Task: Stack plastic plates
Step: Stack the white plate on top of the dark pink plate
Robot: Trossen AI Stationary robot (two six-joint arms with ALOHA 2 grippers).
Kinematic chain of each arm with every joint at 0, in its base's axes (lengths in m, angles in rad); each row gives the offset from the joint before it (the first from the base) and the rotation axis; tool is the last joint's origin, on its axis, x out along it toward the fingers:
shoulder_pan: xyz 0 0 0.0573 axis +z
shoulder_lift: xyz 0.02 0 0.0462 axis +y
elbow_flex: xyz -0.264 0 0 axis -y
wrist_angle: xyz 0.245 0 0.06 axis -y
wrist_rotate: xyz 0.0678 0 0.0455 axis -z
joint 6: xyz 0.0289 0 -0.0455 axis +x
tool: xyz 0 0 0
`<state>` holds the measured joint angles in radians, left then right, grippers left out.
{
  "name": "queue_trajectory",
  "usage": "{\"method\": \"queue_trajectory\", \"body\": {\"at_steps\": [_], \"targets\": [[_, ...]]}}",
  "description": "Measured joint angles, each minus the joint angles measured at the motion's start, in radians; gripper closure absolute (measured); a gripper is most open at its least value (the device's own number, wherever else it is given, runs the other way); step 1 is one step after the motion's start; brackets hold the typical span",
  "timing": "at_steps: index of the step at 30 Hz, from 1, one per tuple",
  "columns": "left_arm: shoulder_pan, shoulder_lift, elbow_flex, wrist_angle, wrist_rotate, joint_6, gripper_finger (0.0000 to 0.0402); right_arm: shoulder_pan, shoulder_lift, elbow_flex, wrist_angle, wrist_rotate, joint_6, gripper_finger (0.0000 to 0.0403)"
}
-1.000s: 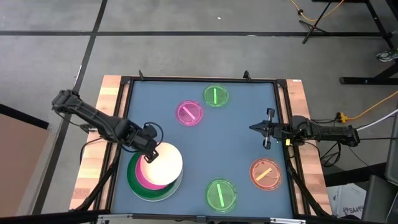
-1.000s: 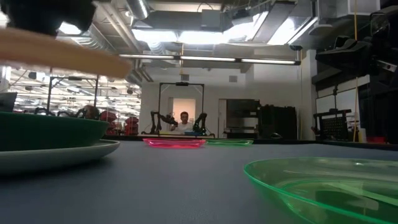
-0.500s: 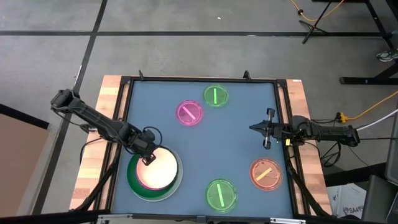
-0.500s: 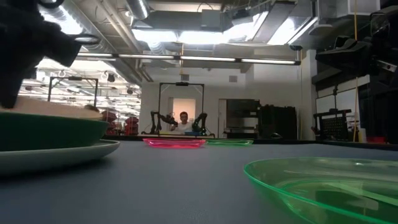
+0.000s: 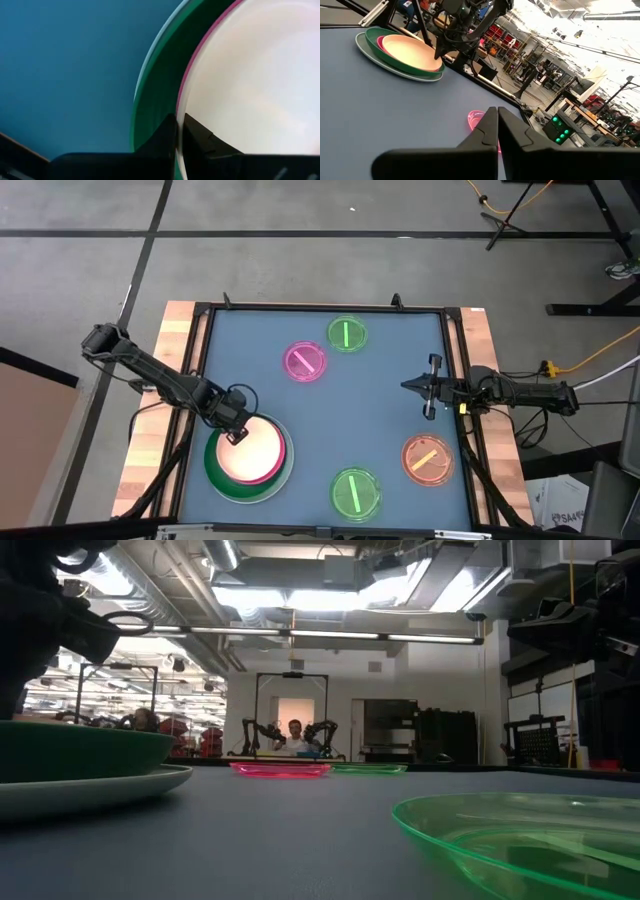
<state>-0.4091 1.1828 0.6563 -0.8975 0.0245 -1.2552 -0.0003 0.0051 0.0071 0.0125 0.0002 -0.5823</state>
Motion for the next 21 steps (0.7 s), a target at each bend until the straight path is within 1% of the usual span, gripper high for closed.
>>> {"method": "queue_trajectory", "body": {"at_steps": [15, 21], "targets": [[0.000, 0.000, 0.000, 0.003, -0.007, 0.005, 0.0394, 0.000, 0.000, 0.000, 0.000, 0.000, 0.000, 0.0402], [0.000, 0.001, -0.001, -0.003, -0.008, 0.006, 0.0364, 0.000, 0.000, 0.000, 0.000, 0.000, 0.000, 0.0402]]}}
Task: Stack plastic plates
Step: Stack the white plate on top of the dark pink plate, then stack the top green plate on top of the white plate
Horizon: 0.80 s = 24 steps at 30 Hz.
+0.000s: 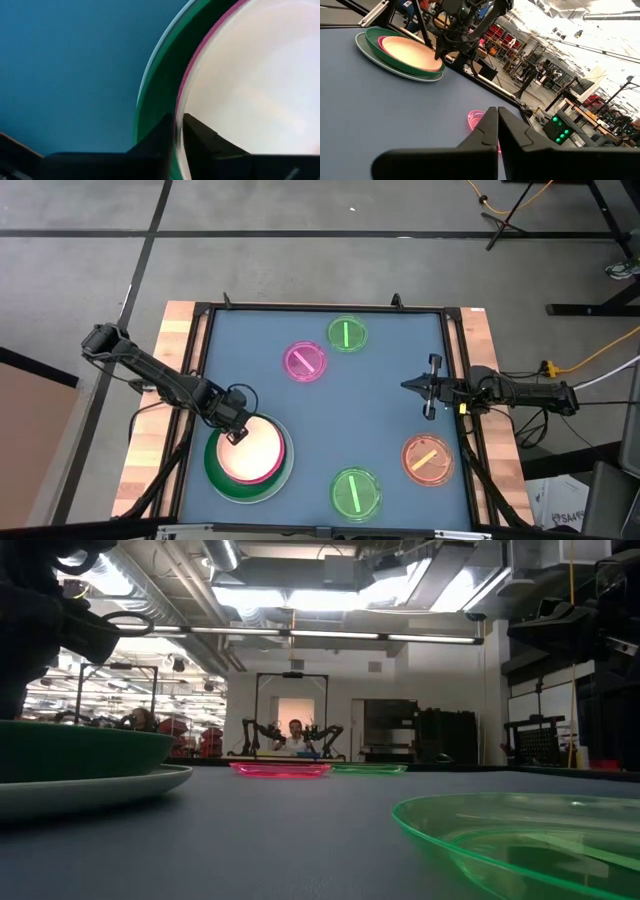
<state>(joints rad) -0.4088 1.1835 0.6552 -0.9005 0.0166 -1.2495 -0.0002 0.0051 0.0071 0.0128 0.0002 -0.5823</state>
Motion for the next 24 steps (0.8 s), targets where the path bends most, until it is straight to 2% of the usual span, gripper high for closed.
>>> {"method": "queue_trajectory", "body": {"at_steps": [11, 24], "targets": [[0.000, 0.000, 0.000, 0.003, -0.001, 0.000, 0.0318, 0.000, 0.000, 0.000, 0.000, 0.000, 0.000, 0.0402], [0.000, 0.000, 0.000, 0.005, -0.001, 0.000, 0.0317, 0.000, 0.000, 0.000, 0.000, 0.000, 0.000, 0.0402]]}}
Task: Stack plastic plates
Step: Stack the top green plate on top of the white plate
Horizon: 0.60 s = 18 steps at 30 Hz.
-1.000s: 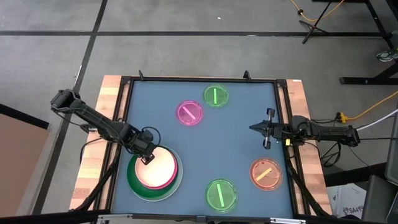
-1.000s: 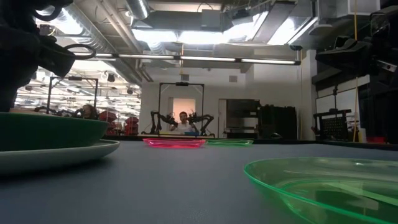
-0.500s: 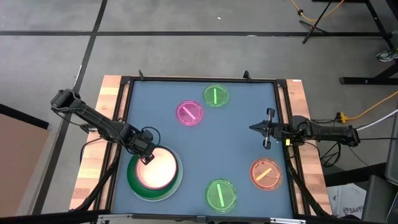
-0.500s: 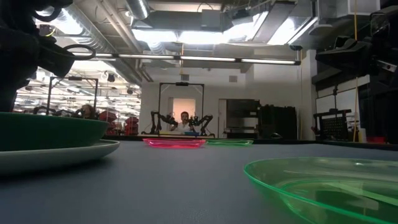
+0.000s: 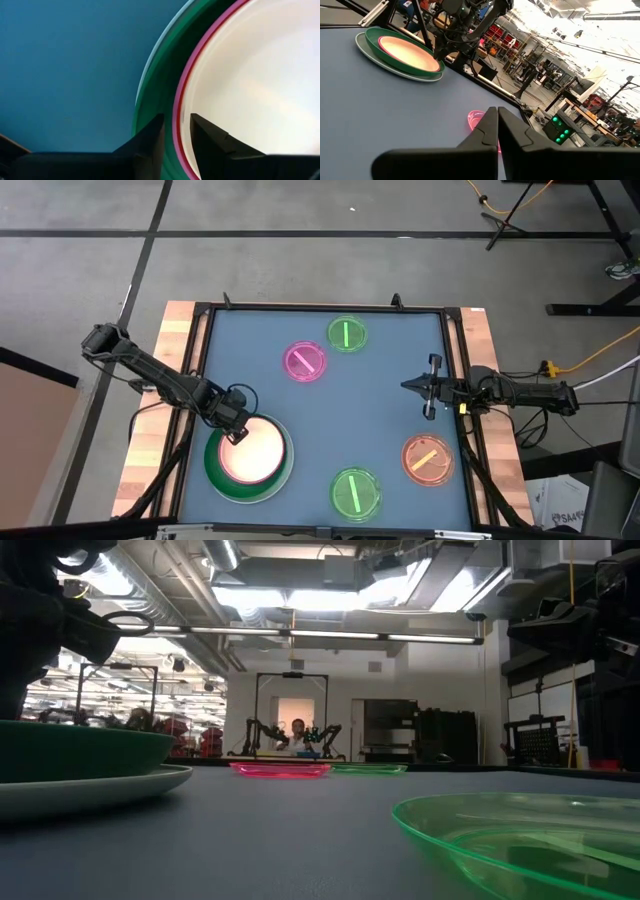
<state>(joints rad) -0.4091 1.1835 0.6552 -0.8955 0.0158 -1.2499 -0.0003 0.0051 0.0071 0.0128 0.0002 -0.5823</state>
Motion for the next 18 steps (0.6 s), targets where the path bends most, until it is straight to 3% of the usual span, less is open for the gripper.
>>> {"method": "queue_trajectory", "body": {"at_steps": [14, 18], "targets": [[0.000, 0.000, 0.000, 0.034, 0.007, 0.003, 0.0317, 0.000, 0.000, -0.001, 0.025, 0.016, 0.000, 0.0402], [0.000, 0.000, 0.000, 0.055, 0.008, 0.003, 0.0317, 0.000, 0.000, -0.001, 0.036, 0.037, 0.005, 0.0383]]}}
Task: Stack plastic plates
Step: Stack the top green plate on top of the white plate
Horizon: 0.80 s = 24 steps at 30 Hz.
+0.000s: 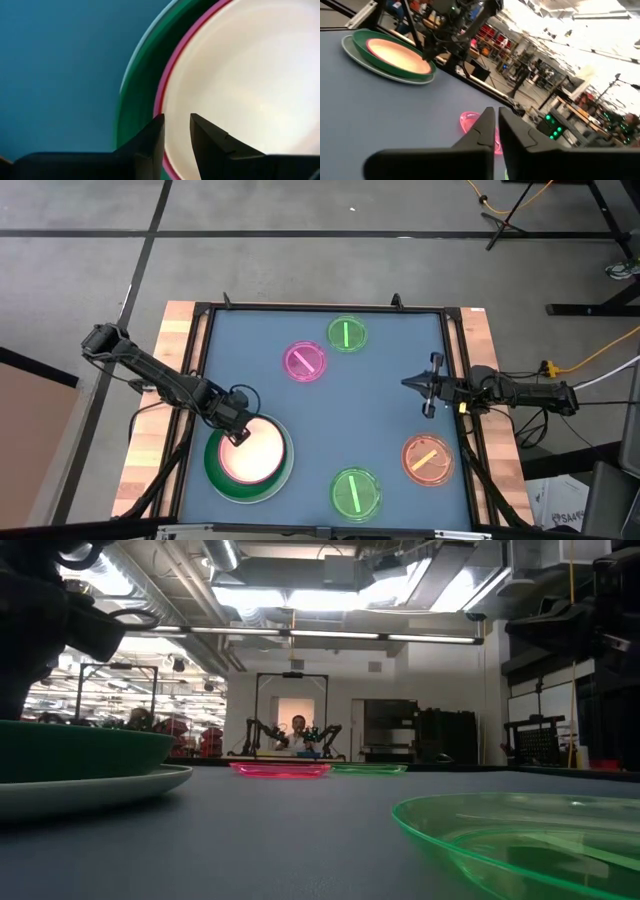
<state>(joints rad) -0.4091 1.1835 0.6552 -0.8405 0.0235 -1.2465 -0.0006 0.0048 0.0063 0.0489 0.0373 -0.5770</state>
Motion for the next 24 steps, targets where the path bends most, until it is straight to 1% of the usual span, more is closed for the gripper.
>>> {"method": "queue_trajectory", "body": {"at_steps": [7, 12, 15, 17, 21, 24], "targets": [[0.000, 0.000, 0.000, 0.029, 0.000, 0.000, 0.0317, 0.000, 0.000, 0.000, 0.007, 0.013, 0.008, 0.0302], [0.000, 0.000, 0.000, 0.056, -0.001, 0.011, 0.0317, 0.000, 0.000, 0.000, 0.036, 0.012, 0.049, 0.0261], [0.000, 0.000, 0.000, 0.096, -0.010, 0.035, 0.0317, 0.000, 0.000, 0.001, 0.077, 0.011, 0.052, 0.0249], [0.000, 0.000, 0.000, 0.129, -0.018, 0.051, 0.0317, 0.000, 0.001, 0.013, 0.074, 0.014, 0.052, 0.0245], [0.000, 0.000, 0.000, 0.187, -0.045, 0.058, 0.0317, 0.000, 0.016, 0.049, 0.078, 0.054, 0.052, 0.0244], [0.000, 0.000, 0.000, 0.231, -0.075, 0.091, 0.0317, 0.000, 0.059, 0.083, 0.075, 0.086, 0.050, 0.0244]]}}
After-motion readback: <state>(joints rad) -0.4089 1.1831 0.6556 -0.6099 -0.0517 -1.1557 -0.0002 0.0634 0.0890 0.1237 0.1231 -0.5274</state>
